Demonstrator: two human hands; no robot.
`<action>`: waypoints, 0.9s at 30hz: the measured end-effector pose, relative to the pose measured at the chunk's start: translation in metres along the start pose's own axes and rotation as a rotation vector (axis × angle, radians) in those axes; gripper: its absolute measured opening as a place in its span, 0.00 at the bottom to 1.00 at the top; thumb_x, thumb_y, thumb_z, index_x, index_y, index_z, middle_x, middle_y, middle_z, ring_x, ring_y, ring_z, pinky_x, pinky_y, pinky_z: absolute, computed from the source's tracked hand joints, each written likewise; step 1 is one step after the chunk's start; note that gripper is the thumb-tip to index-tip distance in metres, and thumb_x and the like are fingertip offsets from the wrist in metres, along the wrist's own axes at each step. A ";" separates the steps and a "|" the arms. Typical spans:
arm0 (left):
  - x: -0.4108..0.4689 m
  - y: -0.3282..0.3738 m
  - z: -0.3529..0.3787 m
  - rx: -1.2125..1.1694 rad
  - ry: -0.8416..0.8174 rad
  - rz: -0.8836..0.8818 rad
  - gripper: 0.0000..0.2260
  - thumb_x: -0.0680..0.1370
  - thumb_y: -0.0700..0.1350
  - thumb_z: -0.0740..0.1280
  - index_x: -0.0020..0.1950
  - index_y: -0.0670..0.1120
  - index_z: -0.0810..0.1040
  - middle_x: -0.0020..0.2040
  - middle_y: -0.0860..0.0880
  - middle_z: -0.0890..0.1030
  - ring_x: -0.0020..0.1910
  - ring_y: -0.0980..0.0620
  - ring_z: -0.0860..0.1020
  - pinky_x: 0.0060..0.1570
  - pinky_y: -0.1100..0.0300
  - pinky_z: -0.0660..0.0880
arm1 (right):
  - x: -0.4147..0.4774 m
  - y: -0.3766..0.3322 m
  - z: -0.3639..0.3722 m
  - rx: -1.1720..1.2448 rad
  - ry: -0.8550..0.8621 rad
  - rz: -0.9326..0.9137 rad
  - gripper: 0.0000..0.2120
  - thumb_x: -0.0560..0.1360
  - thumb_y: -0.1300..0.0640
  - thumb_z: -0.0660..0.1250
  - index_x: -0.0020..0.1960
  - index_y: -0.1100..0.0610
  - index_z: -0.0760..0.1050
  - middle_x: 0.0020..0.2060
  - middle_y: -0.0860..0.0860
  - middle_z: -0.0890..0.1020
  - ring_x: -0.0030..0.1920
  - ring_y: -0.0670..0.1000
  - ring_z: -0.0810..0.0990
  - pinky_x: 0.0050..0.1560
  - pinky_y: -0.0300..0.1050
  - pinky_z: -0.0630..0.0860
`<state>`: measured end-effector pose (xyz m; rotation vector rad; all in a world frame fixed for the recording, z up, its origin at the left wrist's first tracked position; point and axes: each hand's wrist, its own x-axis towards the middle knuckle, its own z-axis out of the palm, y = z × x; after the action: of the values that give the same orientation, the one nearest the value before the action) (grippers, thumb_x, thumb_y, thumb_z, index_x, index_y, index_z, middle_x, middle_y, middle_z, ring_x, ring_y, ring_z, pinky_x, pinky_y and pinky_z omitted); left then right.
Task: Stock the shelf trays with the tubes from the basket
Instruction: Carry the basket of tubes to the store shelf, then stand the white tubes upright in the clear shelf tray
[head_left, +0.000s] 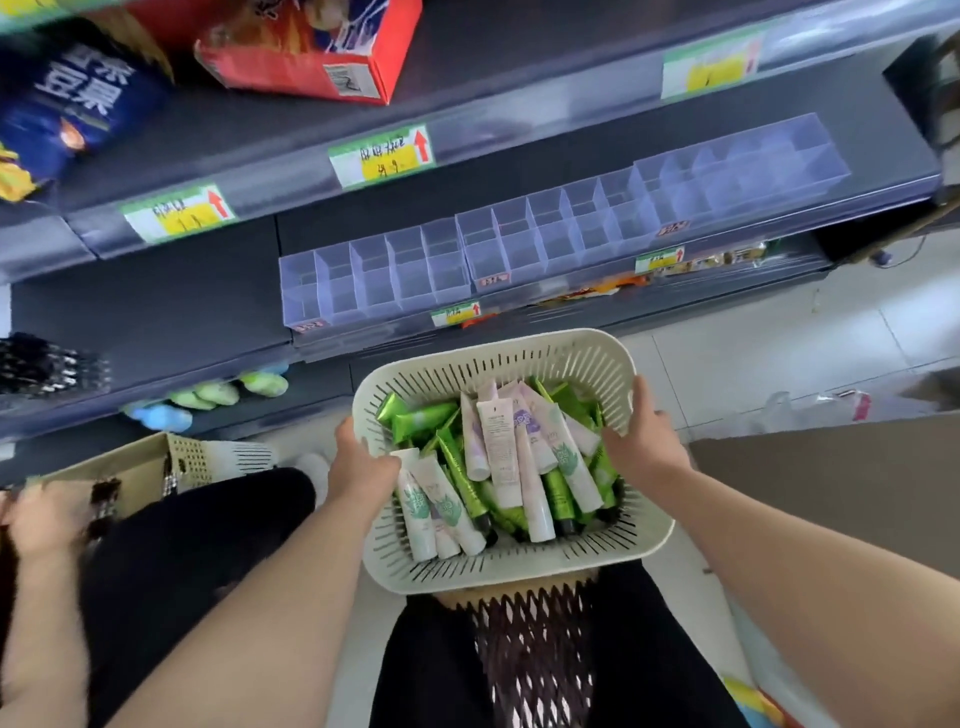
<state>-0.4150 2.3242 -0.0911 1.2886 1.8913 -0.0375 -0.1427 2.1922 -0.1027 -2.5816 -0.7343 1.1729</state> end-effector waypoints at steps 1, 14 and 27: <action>0.009 0.003 0.008 -0.006 0.005 -0.003 0.30 0.74 0.40 0.67 0.71 0.56 0.60 0.53 0.50 0.78 0.44 0.47 0.78 0.40 0.50 0.79 | 0.011 0.000 0.002 -0.021 0.001 0.003 0.35 0.78 0.55 0.59 0.76 0.44 0.41 0.55 0.61 0.72 0.37 0.55 0.76 0.35 0.46 0.70; 0.137 -0.005 0.115 -0.032 0.018 -0.012 0.28 0.74 0.37 0.65 0.71 0.53 0.60 0.52 0.48 0.78 0.39 0.50 0.75 0.37 0.57 0.72 | 0.149 0.029 0.081 0.009 0.080 0.027 0.37 0.75 0.57 0.61 0.76 0.44 0.43 0.56 0.61 0.73 0.44 0.59 0.77 0.41 0.50 0.73; 0.208 -0.018 0.162 0.024 0.204 0.095 0.31 0.71 0.44 0.68 0.71 0.52 0.58 0.57 0.44 0.78 0.47 0.42 0.78 0.43 0.52 0.77 | 0.234 0.028 0.129 0.021 0.247 -0.132 0.38 0.72 0.61 0.61 0.75 0.44 0.45 0.53 0.60 0.71 0.47 0.62 0.76 0.50 0.58 0.77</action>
<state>-0.3577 2.4015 -0.3378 1.4433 2.0021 0.1262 -0.0987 2.2888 -0.3494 -2.5533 -0.8161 0.8013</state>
